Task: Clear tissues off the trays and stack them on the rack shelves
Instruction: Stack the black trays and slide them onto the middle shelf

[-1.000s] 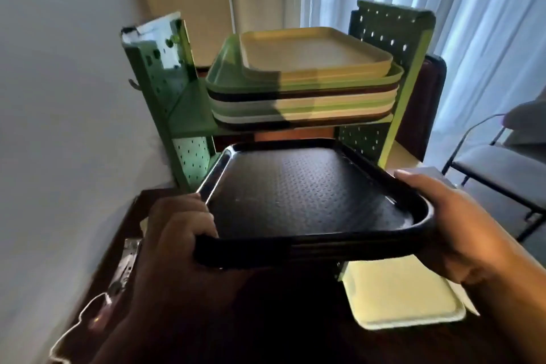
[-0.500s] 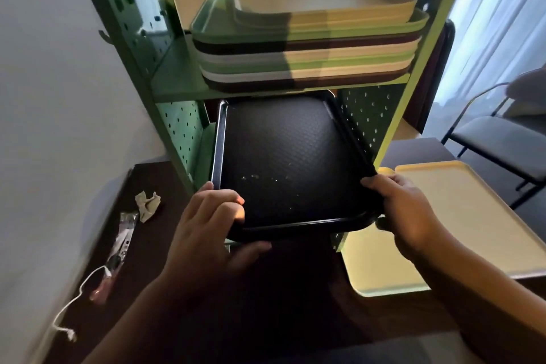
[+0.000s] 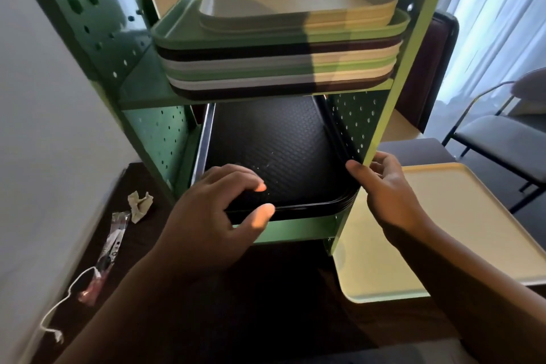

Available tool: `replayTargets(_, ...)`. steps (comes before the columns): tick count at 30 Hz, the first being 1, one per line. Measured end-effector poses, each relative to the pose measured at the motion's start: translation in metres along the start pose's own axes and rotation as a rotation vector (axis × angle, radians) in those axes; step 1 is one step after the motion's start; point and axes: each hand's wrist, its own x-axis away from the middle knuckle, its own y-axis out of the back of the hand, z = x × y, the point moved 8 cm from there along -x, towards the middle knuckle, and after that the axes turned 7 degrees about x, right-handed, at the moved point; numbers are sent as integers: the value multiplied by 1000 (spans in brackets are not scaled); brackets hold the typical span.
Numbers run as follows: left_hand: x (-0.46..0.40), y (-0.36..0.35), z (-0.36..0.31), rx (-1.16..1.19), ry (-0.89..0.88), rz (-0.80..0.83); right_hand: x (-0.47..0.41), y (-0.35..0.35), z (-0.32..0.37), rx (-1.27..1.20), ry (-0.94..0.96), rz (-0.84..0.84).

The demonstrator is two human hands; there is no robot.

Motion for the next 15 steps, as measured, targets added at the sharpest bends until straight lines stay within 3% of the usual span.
replayTargets(5, -18, -69, -69, 57, -216, 71, 3, 29, -13, 17, 35, 21)
replayTargets(10, -37, -148, -115, 6, -435, 73, -6, 80, -56, 43, -59, 14)
replayTargets(13, -55, -200, -137, 45, -431, 80, -14, 124, -98, 64, -150, -29)
replayTargets(15, -69, -248, -141, 102, -320, 176, -24, 155, -129, 83, -215, -52)
